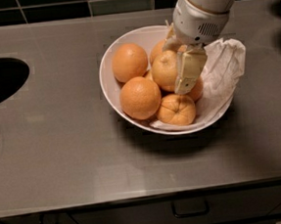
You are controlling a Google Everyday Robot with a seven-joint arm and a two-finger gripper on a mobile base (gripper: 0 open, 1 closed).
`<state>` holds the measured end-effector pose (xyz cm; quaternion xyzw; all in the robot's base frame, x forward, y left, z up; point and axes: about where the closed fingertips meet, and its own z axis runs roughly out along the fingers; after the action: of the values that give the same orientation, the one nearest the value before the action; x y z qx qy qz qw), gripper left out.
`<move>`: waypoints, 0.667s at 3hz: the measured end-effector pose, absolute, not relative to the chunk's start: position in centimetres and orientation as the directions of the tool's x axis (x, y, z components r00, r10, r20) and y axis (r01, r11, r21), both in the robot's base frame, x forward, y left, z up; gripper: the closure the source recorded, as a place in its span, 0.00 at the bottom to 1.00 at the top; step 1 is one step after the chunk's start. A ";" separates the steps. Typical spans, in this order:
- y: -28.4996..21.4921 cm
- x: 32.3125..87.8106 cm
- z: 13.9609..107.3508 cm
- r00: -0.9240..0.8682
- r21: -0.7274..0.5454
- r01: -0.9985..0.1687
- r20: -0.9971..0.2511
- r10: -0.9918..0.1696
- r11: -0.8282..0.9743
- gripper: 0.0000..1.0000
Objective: Pick orange from white bowl
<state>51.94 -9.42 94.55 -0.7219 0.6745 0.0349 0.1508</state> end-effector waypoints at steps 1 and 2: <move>-9.4 52.1 94.3 0.087 -0.163 -0.986 -0.256 -0.963 -0.045 0.33; -9.1 52.3 94.1 0.086 -0.157 -0.987 -0.263 -0.961 -0.046 0.34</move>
Offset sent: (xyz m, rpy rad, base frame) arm 0.0075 0.0035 -0.0234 0.0089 0.0560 0.0131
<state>52.32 -9.12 94.10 -0.7218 0.6745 0.0431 0.1488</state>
